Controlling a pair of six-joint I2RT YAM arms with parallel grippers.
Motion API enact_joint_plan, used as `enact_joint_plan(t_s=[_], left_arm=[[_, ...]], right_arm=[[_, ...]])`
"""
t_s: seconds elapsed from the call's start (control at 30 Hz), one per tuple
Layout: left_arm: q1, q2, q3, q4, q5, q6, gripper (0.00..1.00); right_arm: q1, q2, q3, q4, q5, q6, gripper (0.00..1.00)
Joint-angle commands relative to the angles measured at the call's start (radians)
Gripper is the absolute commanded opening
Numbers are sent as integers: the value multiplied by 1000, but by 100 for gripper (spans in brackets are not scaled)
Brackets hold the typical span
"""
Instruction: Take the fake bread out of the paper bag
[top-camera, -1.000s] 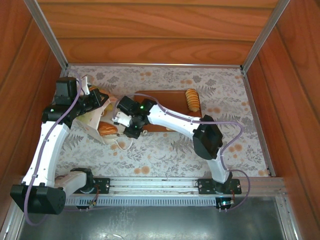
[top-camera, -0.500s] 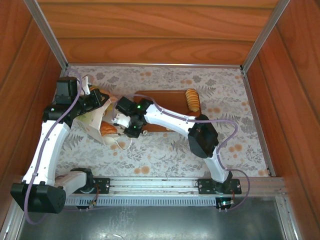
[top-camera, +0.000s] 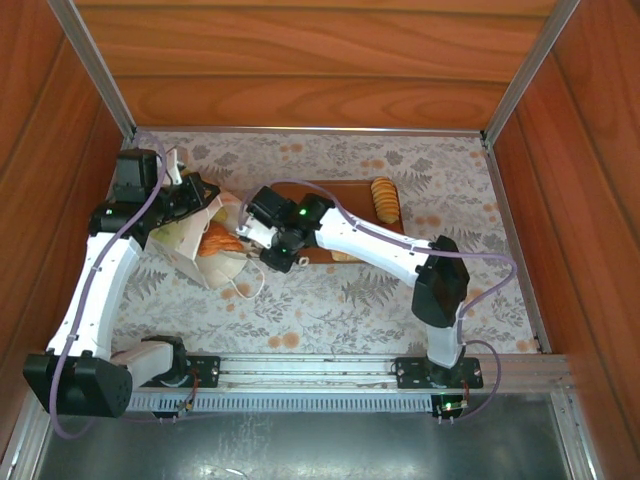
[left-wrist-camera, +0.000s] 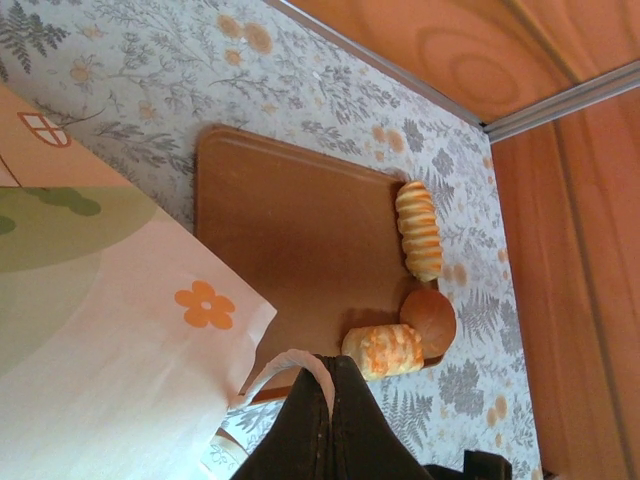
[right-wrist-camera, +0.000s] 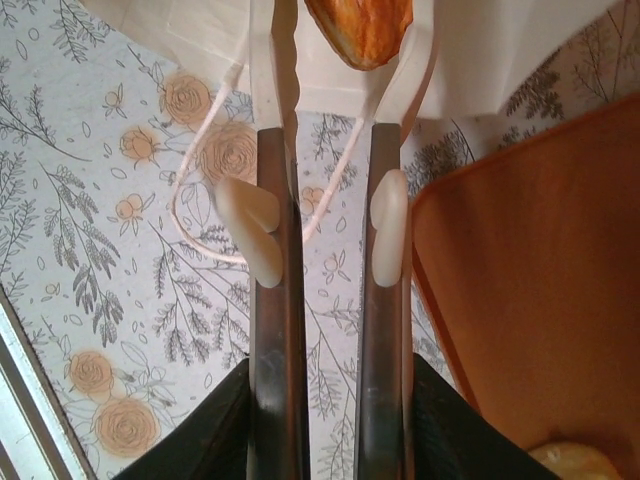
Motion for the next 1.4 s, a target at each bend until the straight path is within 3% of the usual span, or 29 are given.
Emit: enact_joint_plan(t_s=[0.0, 0.43, 0.73, 0.93, 1.37], left_arm=[[5, 19, 38, 52, 9, -41, 0], [-14, 82, 46, 153, -1, -130, 0], [-14, 65, 15, 203, -120, -184, 0], [-15, 40, -8, 203, -165, -178, 0], [-13, -3, -38, 201, -109, -115, 0]], right_arm=[[0, -69, -52, -6, 14, 52, 36], [-2, -440, -352, 30, 134, 192, 35], [-91, -580, -461, 1, 195, 342, 37], [-157, -505, -440, -40, 168, 432, 36], [-165, -199, -230, -197, 104, 510, 41]])
